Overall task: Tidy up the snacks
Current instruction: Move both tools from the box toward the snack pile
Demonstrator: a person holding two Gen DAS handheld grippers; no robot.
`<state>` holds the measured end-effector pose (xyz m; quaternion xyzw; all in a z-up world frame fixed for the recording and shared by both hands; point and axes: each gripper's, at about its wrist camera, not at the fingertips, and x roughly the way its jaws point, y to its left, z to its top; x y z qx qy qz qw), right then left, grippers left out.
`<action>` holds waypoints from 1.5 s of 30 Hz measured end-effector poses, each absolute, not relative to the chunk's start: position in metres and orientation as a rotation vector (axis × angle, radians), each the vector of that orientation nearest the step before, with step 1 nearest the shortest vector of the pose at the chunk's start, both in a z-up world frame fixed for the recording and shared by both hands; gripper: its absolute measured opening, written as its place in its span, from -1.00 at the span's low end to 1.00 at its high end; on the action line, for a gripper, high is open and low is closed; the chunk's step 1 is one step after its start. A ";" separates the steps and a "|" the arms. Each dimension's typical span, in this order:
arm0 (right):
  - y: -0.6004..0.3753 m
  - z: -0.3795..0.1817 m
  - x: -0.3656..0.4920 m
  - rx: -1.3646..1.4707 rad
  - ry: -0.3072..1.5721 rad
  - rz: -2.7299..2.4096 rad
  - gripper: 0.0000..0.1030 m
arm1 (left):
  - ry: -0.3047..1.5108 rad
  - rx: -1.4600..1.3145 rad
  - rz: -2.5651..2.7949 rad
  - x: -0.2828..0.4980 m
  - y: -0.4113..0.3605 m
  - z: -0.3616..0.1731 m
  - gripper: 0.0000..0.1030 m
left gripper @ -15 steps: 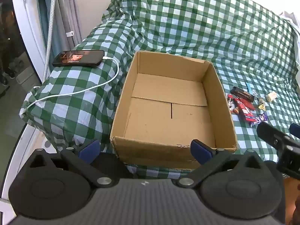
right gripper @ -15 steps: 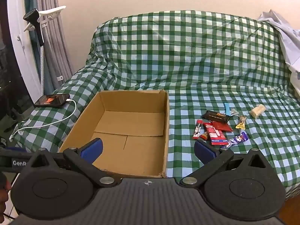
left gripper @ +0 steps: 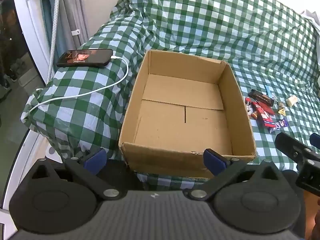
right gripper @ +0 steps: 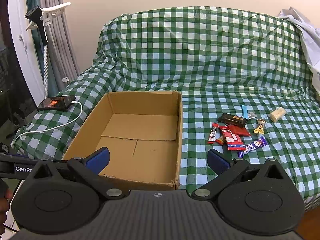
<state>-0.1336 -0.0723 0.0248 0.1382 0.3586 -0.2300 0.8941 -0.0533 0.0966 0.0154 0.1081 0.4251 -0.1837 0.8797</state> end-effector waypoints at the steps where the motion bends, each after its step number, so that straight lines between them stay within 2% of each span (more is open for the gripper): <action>1: -0.071 0.024 -0.133 0.285 0.747 -0.481 0.99 | 0.885 0.227 -0.383 -0.054 0.096 0.015 0.99; 12: -0.071 0.028 -0.135 0.281 0.769 -0.498 0.99 | 0.890 0.233 -0.381 -0.053 0.095 0.016 0.99; 17: -0.067 0.034 -0.134 0.291 0.829 -0.555 0.99 | 0.890 0.230 -0.381 -0.054 0.094 0.017 0.99; 20: -0.049 0.049 -0.127 0.287 0.937 -0.683 0.99 | 0.893 0.236 -0.380 -0.055 0.093 0.017 0.99; 24: -0.068 0.033 -0.140 0.257 0.830 -0.596 0.99 | 0.897 0.245 -0.371 -0.056 0.091 0.017 0.99; 29: -0.069 0.027 -0.146 0.226 0.783 -0.566 0.99 | 0.902 0.256 -0.367 -0.057 0.088 0.016 0.99; 45: -0.101 0.023 -0.160 0.322 0.767 -0.606 0.99 | 0.905 0.318 -0.384 -0.061 0.063 0.014 0.99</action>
